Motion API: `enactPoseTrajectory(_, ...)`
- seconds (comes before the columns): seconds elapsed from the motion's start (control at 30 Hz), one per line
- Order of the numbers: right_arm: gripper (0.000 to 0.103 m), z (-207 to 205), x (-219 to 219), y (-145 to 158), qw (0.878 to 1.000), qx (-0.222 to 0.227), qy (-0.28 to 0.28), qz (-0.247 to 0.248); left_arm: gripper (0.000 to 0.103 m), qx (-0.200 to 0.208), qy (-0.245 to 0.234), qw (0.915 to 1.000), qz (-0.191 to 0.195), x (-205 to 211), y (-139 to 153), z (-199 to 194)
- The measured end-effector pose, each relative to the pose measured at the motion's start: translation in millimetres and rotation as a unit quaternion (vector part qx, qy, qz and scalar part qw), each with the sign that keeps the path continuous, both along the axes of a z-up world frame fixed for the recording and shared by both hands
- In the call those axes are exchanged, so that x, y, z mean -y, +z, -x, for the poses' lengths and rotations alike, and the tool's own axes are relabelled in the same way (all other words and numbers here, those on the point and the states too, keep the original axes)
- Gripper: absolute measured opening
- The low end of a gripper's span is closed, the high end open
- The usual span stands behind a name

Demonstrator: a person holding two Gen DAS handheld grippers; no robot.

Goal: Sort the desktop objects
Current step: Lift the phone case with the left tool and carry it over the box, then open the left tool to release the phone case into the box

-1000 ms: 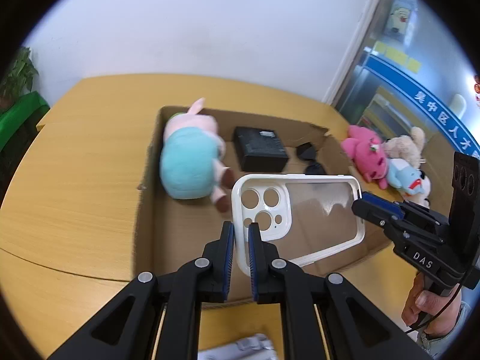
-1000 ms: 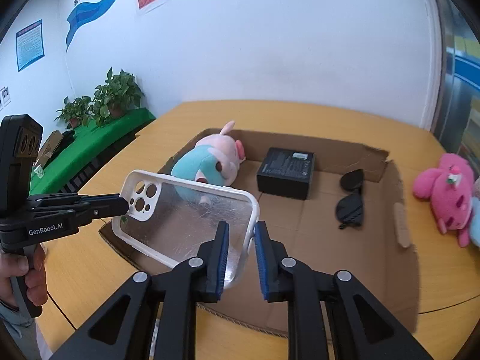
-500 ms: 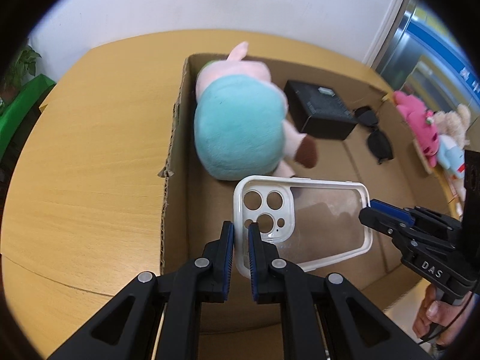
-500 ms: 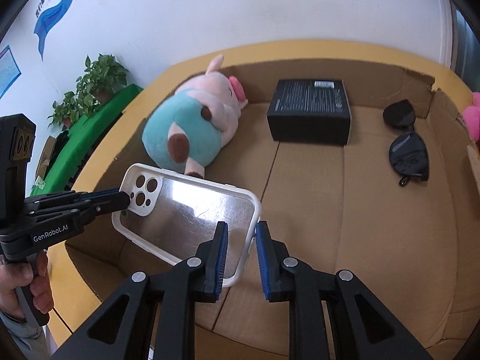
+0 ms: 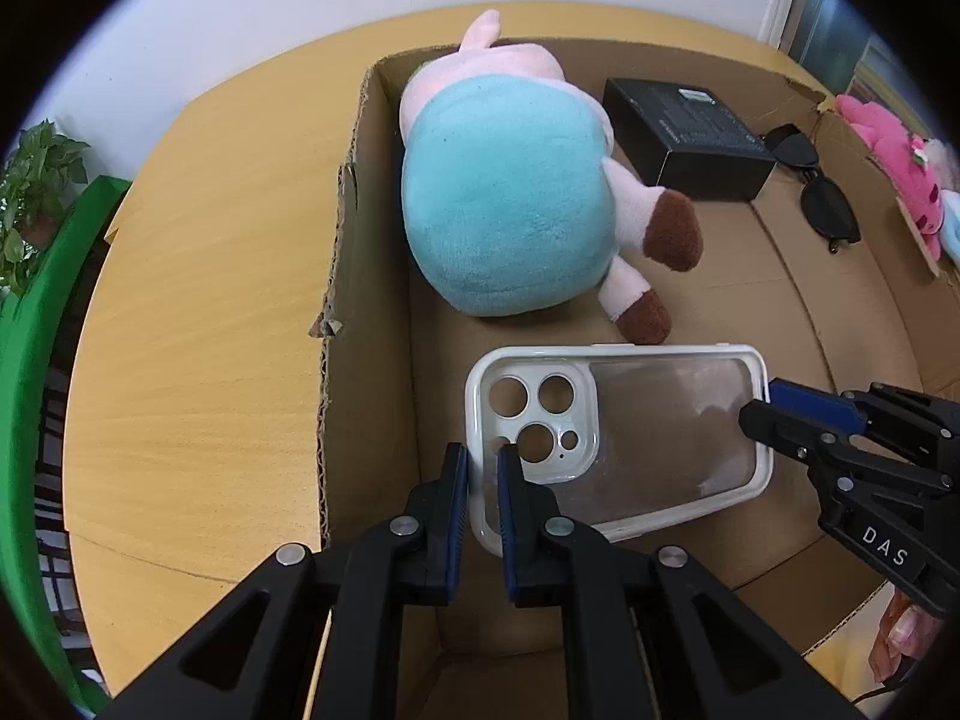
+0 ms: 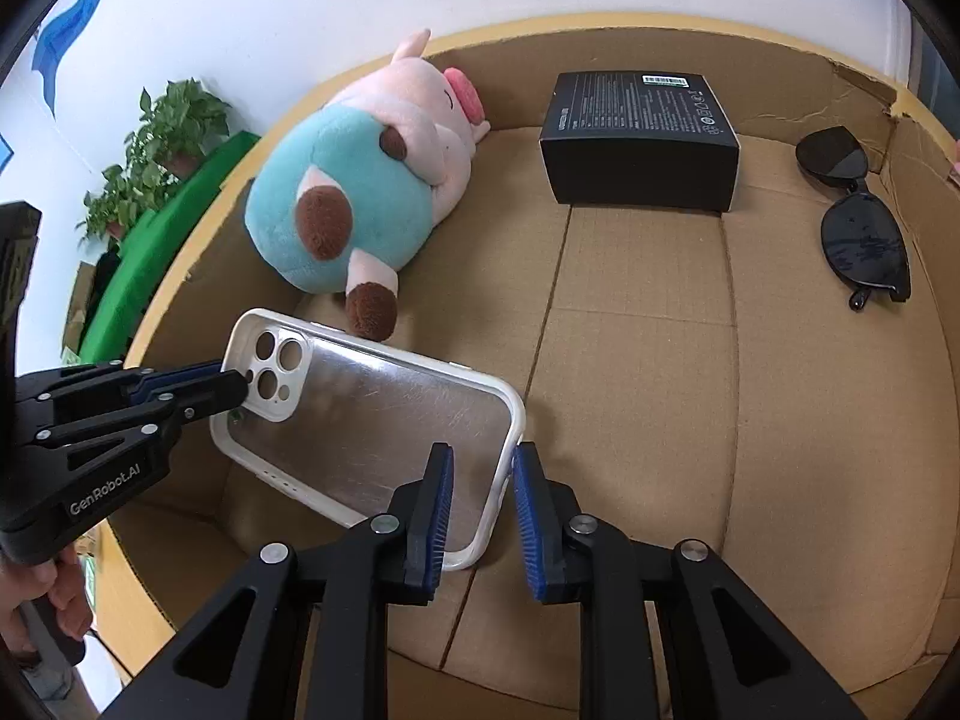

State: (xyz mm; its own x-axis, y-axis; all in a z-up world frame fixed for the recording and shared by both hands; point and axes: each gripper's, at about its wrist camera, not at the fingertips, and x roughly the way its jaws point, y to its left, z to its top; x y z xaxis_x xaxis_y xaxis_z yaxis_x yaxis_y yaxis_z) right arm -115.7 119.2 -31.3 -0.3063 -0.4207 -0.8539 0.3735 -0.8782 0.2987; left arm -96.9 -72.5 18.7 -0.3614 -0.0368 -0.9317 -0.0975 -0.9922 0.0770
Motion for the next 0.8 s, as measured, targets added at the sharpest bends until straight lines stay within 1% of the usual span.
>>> enactPoseTrajectory(0.07,0.025,-1.2,-0.1,3.2,1.000,-0.006,-0.001,0.000,0.009,0.000,0.002,1.0000,0.002,-0.2,-0.3,-0.6)
enactPoseTrajectory(0.1,0.033,-3.8,-0.7,6.5,1.000,-0.013,-0.002,-0.003,0.009,-0.001,0.003,1.0000,-0.002,0.4,0.5,-2.2)
enactPoseTrajectory(0.13,0.048,-8.6,-1.4,12.3,1.000,-0.026,-0.004,-0.009,0.009,-0.006,0.007,0.9999,-0.006,1.6,2.4,-5.3)
enactPoseTrajectory(0.17,0.057,-14.8,-2.9,20.0,0.999,-0.044,-0.005,-0.016,0.009,-0.015,0.009,0.9998,-0.010,2.8,6.3,-9.5)
enactPoseTrajectory(0.2,0.071,-21.6,-4.9,28.9,0.998,-0.063,-0.004,-0.020,0.009,-0.031,0.010,0.9993,-0.016,4.3,13.5,-16.2)
enactPoseTrajectory(0.23,0.076,-29.5,-7.8,38.8,0.996,-0.085,-0.003,-0.023,0.010,-0.045,0.011,0.9987,-0.023,4.5,19.8,-20.6)
enactPoseTrajectory(0.27,0.078,-39.8,-12.5,49.8,0.994,-0.108,-0.004,-0.025,0.015,-0.065,0.013,0.9974,-0.031,4.2,28.0,-26.6)
enactPoseTrajectory(0.3,0.084,-51.2,-18.2,61.2,0.991,-0.132,-0.009,-0.027,0.019,-0.093,0.020,0.9945,-0.043,6.2,40.5,-39.1)
enactPoseTrajectory(0.33,0.090,-61.8,-24.3,71.5,0.988,-0.152,-0.014,-0.028,0.031,-0.115,0.025,0.9916,-0.054,6.3,49.8,-48.2)
enactPoseTrajectory(0.37,0.092,-72.4,-31.6,81.3,0.984,-0.172,-0.020,-0.031,0.045,-0.140,0.029,0.9878,-0.061,5.5,60.1,-60.3)
enactPoseTrajectory(0.4,0.097,-82.0,-38.5,89.4,0.981,-0.190,-0.027,-0.036,0.053,-0.168,0.028,0.9833,-0.064,2.4,70.7,-74.1)
enactPoseTrajectory(0.43,0.102,-88.8,-45.1,95.7,0.977,-0.205,-0.032,-0.041,0.065,-0.198,0.024,0.9777,-0.064,-3.2,82.0,-89.1)
enactPoseTrajectory(0.47,0.103,-95.2,-52.1,101.1,0.974,-0.218,-0.037,-0.045,0.073,-0.222,0.021,0.9727,-0.063,-8.5,90.0,-101.4)
enactPoseTrajectory(0.5,0.103,-102.1,-59.0,105.3,0.972,-0.227,-0.043,-0.050,0.077,-0.244,0.016,0.9676,-0.062,-14.7,97.0,-113.2)
enactPoseTrajectory(0.53,0.103,-106.7,-64.3,108.1,0.970,-0.232,-0.048,-0.052,0.079,-0.261,0.007,0.9632,-0.063,-21.9,102.3,-124.2)
enactPoseTrajectory(0.6,0.103,-115.7,-76.5,110.1,0.968,-0.238,-0.059,-0.059,0.079,-0.279,-0.008,0.9579,-0.067,-37.1,106.9,-138.6)
enactPoseTrajectory(0.7,0.103,-126.3,-96.7,112.4,0.966,-0.241,-0.071,-0.062,0.079,-0.281,-0.018,0.9564,-0.079,-61.4,105.1,-146.8)
enactPoseTrajectory(0.8,0.103,-138.1,-112.5,112.9,0.963,-0.246,-0.080,-0.069,0.079,-0.280,-0.022,0.9554,-0.090,-77.2,100.7,-154.0)
